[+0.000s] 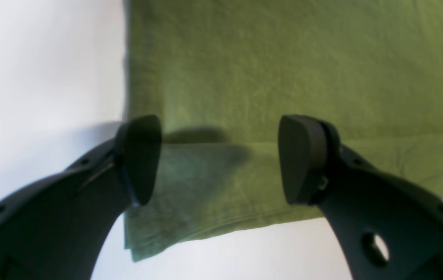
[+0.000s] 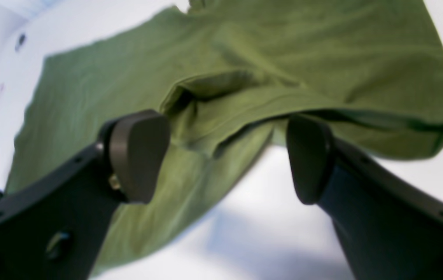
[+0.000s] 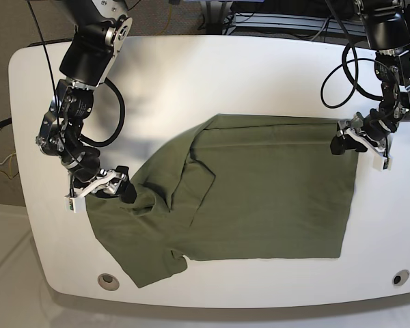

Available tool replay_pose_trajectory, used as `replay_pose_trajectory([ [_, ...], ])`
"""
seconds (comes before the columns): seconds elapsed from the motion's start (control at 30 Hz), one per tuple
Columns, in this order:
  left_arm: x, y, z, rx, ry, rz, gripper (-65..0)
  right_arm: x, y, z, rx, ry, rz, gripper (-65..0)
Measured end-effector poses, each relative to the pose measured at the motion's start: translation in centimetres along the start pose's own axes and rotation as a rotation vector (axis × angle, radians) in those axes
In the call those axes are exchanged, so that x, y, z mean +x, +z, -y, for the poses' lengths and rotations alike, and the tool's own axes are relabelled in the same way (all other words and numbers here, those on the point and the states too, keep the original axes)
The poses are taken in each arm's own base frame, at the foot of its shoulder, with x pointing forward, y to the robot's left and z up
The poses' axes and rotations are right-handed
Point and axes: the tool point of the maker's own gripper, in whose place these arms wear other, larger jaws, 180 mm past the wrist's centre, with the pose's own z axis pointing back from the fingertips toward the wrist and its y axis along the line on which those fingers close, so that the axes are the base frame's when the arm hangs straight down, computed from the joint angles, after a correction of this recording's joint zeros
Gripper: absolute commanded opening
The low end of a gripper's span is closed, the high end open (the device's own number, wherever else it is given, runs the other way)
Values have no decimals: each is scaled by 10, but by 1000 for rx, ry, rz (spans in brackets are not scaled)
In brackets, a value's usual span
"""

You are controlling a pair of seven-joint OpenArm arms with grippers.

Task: Fold the T-shirt properly
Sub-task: 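Pull the folded fabric outward with the right gripper, away from the shirt, then open the right gripper and lift it off the shirt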

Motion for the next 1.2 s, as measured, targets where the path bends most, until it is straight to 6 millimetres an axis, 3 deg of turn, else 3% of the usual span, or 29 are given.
replay_pose_trajectory([
  [0.2, -6, -1, 2, -1, -2, -27, -209, 9, 9, -16, 43, 63, 1, -154],
  [0.63, -7, 0, 2, 3, -8, -22, -206, 5, 12, -9, 10, 86, -20, -173],
  [0.97, -5, 10, -9, 35, -10, -9, -207, -38, 24, 13, -64, 97, -124, -170],
  [1.07, -6, 8, -4, 26, -25, -17, -207, -45, 21, 16, -94, 136, -91, -170],
  [1.2, -7, 4, 1, 14, -26, -20, -207, -71, 18, 19, -119, 171, -131, -170],
])
